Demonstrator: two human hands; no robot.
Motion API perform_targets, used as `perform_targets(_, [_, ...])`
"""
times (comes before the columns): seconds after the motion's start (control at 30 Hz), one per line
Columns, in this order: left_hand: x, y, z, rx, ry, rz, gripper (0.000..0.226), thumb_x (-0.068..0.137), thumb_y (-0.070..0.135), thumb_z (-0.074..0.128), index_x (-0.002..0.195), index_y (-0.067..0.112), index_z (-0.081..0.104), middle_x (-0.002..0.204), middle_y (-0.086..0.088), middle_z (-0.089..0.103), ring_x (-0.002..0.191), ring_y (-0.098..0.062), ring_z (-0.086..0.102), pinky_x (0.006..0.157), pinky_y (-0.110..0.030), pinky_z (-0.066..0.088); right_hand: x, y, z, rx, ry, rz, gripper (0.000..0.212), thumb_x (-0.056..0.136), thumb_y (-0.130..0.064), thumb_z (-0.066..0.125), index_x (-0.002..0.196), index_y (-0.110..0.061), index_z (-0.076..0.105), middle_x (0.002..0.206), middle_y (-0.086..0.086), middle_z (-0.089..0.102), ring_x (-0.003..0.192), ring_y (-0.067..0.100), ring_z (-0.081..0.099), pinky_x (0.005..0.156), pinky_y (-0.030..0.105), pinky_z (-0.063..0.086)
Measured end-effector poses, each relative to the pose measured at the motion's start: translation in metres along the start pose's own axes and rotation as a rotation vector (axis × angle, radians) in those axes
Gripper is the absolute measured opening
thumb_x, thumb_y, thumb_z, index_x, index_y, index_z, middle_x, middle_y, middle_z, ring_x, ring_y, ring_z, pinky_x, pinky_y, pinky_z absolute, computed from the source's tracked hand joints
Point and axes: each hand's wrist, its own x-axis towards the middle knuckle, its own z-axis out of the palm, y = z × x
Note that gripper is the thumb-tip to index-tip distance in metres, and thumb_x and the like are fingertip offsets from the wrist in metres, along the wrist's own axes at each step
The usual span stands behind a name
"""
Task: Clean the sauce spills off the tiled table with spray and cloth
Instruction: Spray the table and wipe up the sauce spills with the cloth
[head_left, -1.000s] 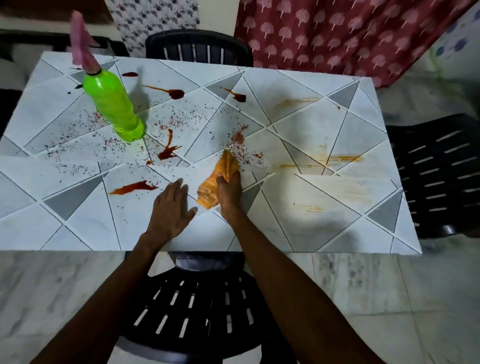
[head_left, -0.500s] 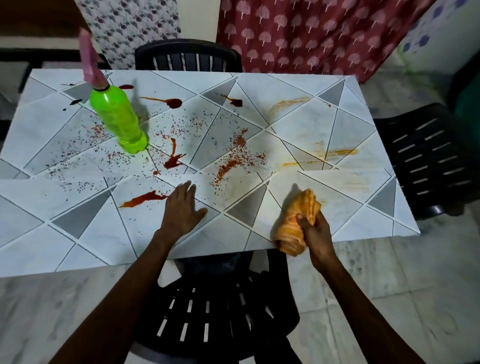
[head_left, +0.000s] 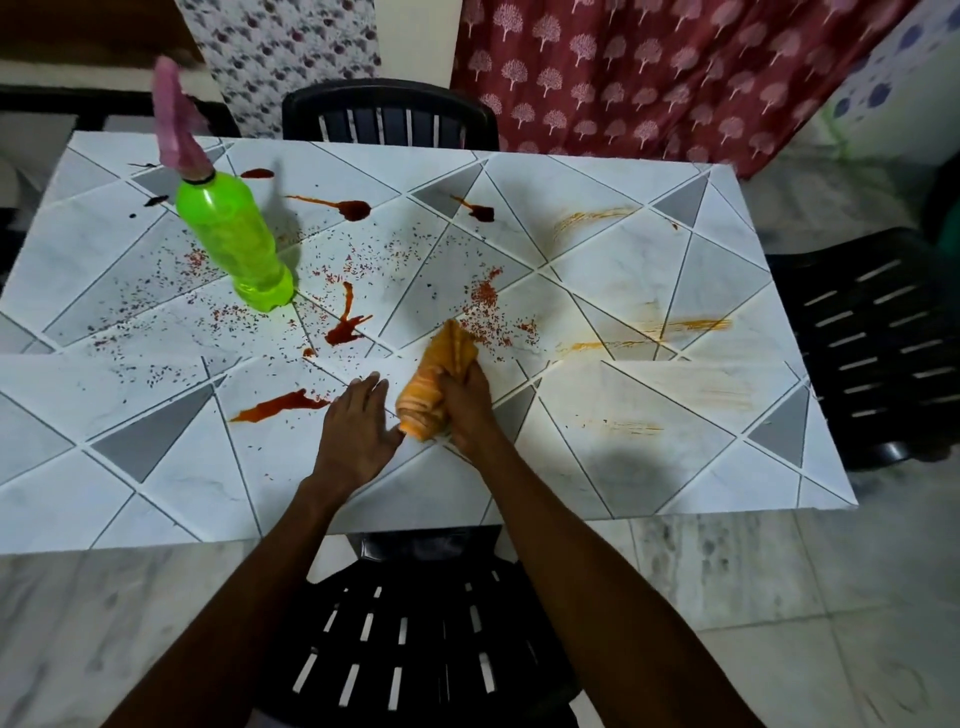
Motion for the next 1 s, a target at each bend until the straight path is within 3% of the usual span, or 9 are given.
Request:
perform_targets(0.1, [0.002,0.001,-0.002,0.029,0.012,-0.022,0.069,0.086,0.047,0.063,0.138,0.004,0.051,0.144,-0.018,0.051,0.131,-0.037,0.048,0.102,-0.054,0.045,0.001,-0.012,-0.013,-0.026,-0.034,-0.026,0.059,0.093,-0.018,0.068,0.147,-0.016,0.045,0.138,0.014,0.058,0.120,0.036,0.059,0.103,0.058,0.049])
perform_targets(0.23, [0.008,0.011,-0.006,0.012,0.063,-0.040,0.064,0.087,0.042,0.068,0.135,0.003,0.053,0.141,-0.017,0.052,0.132,-0.038,0.046,0.103,-0.053,0.042,-0.037,-0.017,-0.069,0.027,0.036,-0.066,0.065,0.089,-0.026,0.069,0.148,-0.023,0.044,0.137,0.007,0.059,0.120,0.030,0.060,0.099,0.052,0.053])
perform_targets(0.4, [0.013,0.019,-0.006,-0.020,0.041,-0.042,0.062,0.087,0.038,0.068,0.137,0.004,0.052,0.144,-0.016,0.050,0.136,-0.036,0.041,0.109,-0.052,0.037,-0.096,0.008,-0.150,-0.001,0.254,-0.058,0.040,0.096,-0.017,0.064,0.135,-0.021,0.056,0.126,0.006,0.066,0.113,0.027,0.064,0.092,0.045,0.056])
perform_targets(0.57, [0.003,0.024,-0.003,-0.030,0.032,-0.043,0.064,0.088,0.040,0.066,0.140,0.006,0.049,0.147,-0.014,0.047,0.139,-0.034,0.038,0.110,-0.053,0.036,-0.111,0.036,-0.188,-0.048,0.438,-0.045,0.041,0.098,-0.020,0.063,0.138,-0.020,0.055,0.127,0.008,0.065,0.114,0.028,0.063,0.099,0.055,0.053])
perform_targets(0.67, [-0.007,0.026,-0.001,-0.030,0.024,-0.043,0.063,0.090,0.037,0.066,0.141,0.005,0.048,0.149,-0.015,0.046,0.140,-0.035,0.037,0.110,-0.053,0.035,-0.099,0.047,-0.173,-0.063,0.463,-0.027,0.034,0.099,-0.018,0.060,0.132,-0.023,0.056,0.125,0.008,0.065,0.112,0.030,0.064,0.099,0.057,0.052])
perform_targets(0.77, [-0.014,0.026,-0.001,-0.027,0.009,-0.062,0.062,0.091,0.037,0.063,0.142,0.006,0.047,0.149,-0.014,0.045,0.140,-0.035,0.037,0.112,-0.052,0.035,-0.089,0.044,-0.124,-0.105,0.403,-0.014,0.029,0.100,-0.016,0.057,0.126,-0.027,0.054,0.123,0.008,0.065,0.110,0.031,0.063,0.097,0.048,0.053])
perform_targets(0.9, [-0.017,0.016,-0.005,-0.065,0.062,-0.051,0.054,0.091,0.032,0.059,0.136,0.002,0.053,0.140,-0.018,0.054,0.131,-0.038,0.047,0.104,-0.052,0.042,-0.074,0.025,-0.040,-0.184,0.225,0.001,0.058,0.094,-0.012,0.055,0.149,-0.019,0.039,0.140,0.008,0.056,0.124,0.031,0.056,0.102,0.040,0.047])
perform_targets(1.0, [-0.020,0.005,-0.008,-0.060,0.094,0.001,0.053,0.083,0.030,0.056,0.126,-0.001,0.060,0.129,-0.021,0.062,0.118,-0.042,0.057,0.094,-0.052,0.048,-0.060,0.006,0.004,-0.156,0.084,0.018,0.060,0.097,-0.008,0.053,0.153,-0.016,0.033,0.147,0.011,0.051,0.130,0.031,0.052,0.098,0.028,0.042])
